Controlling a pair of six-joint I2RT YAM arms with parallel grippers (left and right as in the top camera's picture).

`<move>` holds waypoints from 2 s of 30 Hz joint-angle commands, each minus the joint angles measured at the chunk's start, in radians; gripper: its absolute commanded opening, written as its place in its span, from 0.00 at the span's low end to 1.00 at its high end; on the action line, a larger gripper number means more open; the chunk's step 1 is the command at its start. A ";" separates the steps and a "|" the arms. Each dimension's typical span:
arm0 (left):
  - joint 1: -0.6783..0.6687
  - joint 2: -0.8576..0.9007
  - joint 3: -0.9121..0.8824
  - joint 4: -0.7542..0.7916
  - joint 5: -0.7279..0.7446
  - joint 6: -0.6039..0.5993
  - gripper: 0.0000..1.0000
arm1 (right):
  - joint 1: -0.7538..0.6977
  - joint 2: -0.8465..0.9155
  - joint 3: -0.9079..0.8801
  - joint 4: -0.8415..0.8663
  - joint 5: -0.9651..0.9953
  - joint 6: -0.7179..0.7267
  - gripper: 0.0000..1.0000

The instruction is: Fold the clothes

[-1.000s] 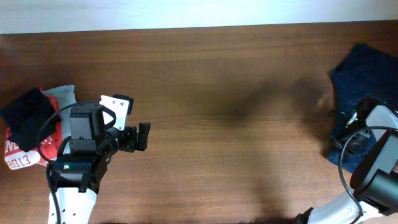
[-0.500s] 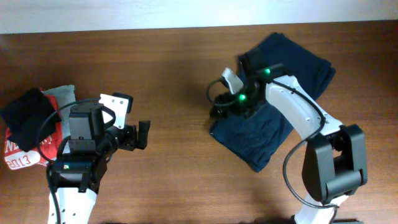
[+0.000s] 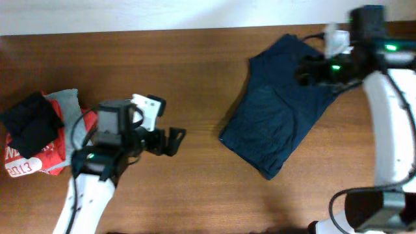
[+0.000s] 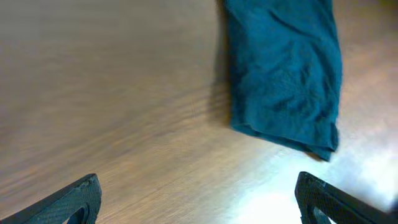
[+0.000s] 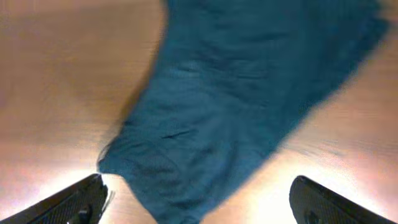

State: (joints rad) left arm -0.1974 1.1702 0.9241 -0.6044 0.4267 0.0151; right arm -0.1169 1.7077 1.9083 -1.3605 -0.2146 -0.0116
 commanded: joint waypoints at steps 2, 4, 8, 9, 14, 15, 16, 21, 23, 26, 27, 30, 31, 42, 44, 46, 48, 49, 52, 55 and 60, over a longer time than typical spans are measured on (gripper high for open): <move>-0.172 0.246 0.014 0.182 0.030 -0.111 0.99 | -0.149 -0.030 0.014 -0.085 -0.076 0.001 0.99; -0.217 0.364 0.015 0.289 0.030 -0.145 0.99 | -0.180 -0.030 0.014 -0.105 -0.095 0.000 0.99; -0.266 0.566 0.015 0.476 0.032 -0.213 0.99 | -0.192 -0.030 0.014 -0.111 -0.096 0.001 0.99; -0.278 0.611 0.015 0.526 0.043 -0.213 0.99 | -0.190 -0.030 0.014 -0.110 -0.096 0.001 0.99; -0.345 0.745 0.015 0.692 0.089 -0.212 0.99 | -0.190 -0.030 0.014 -0.109 -0.095 0.000 0.99; -0.352 0.752 0.015 0.702 0.084 -0.212 0.99 | -0.190 -0.030 0.014 -0.109 -0.095 0.000 0.99; -0.364 0.761 0.015 0.713 0.067 -0.212 0.99 | -0.190 -0.030 0.014 -0.109 -0.095 0.000 0.99; -0.391 0.782 0.015 0.698 0.045 -0.212 0.24 | -0.191 -0.030 0.014 -0.109 -0.090 0.000 0.99; -0.384 0.777 0.016 0.675 0.044 -0.212 0.08 | -0.191 -0.030 0.014 -0.109 -0.087 0.000 0.99; -0.324 0.729 0.040 0.520 0.035 -0.212 0.01 | -0.191 -0.030 0.014 -0.110 -0.064 0.000 0.99; -0.288 0.698 0.053 0.431 0.014 -0.212 0.00 | -0.191 -0.030 0.014 -0.110 -0.057 0.000 0.99; -0.163 0.598 0.089 0.207 -0.083 -0.176 0.01 | -0.191 -0.029 0.014 -0.105 -0.057 0.000 0.99; -0.112 0.561 0.097 0.158 -0.127 -0.156 0.01 | -0.191 -0.029 0.014 -0.105 -0.058 0.000 0.99; 0.105 0.367 0.105 -0.015 0.209 -0.154 0.99 | -0.058 0.085 -0.003 -0.062 -0.062 -0.068 0.44; 0.062 0.370 0.103 -0.047 0.153 -0.163 0.99 | -0.045 0.132 -0.004 -0.056 -0.069 -0.093 0.21; 0.008 0.377 0.100 -0.038 0.125 -0.190 0.99 | -0.037 0.193 -0.008 -0.042 -0.071 -0.097 0.10; -0.040 0.388 0.100 0.004 0.125 -0.190 0.99 | -0.028 0.248 -0.009 -0.028 -0.079 -0.115 0.08; -0.069 0.399 0.100 0.038 0.121 -0.190 0.99 | -0.018 0.309 -0.009 -0.011 -0.108 -0.143 0.08; -0.132 0.460 0.100 0.113 0.013 -0.197 0.99 | 0.006 0.414 -0.009 0.032 -0.117 -0.145 0.04; -0.143 0.518 0.100 0.141 0.036 -0.257 0.99 | 0.013 0.480 -0.009 0.088 -0.119 -0.140 0.04; -0.143 0.593 0.100 0.140 0.089 -0.272 0.99 | 0.013 0.565 -0.010 0.184 -0.100 -0.138 0.04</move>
State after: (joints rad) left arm -0.3401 1.7294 1.0248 -0.4648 0.4908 -0.2298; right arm -0.1066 2.2341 1.9007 -1.1984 -0.3161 -0.1387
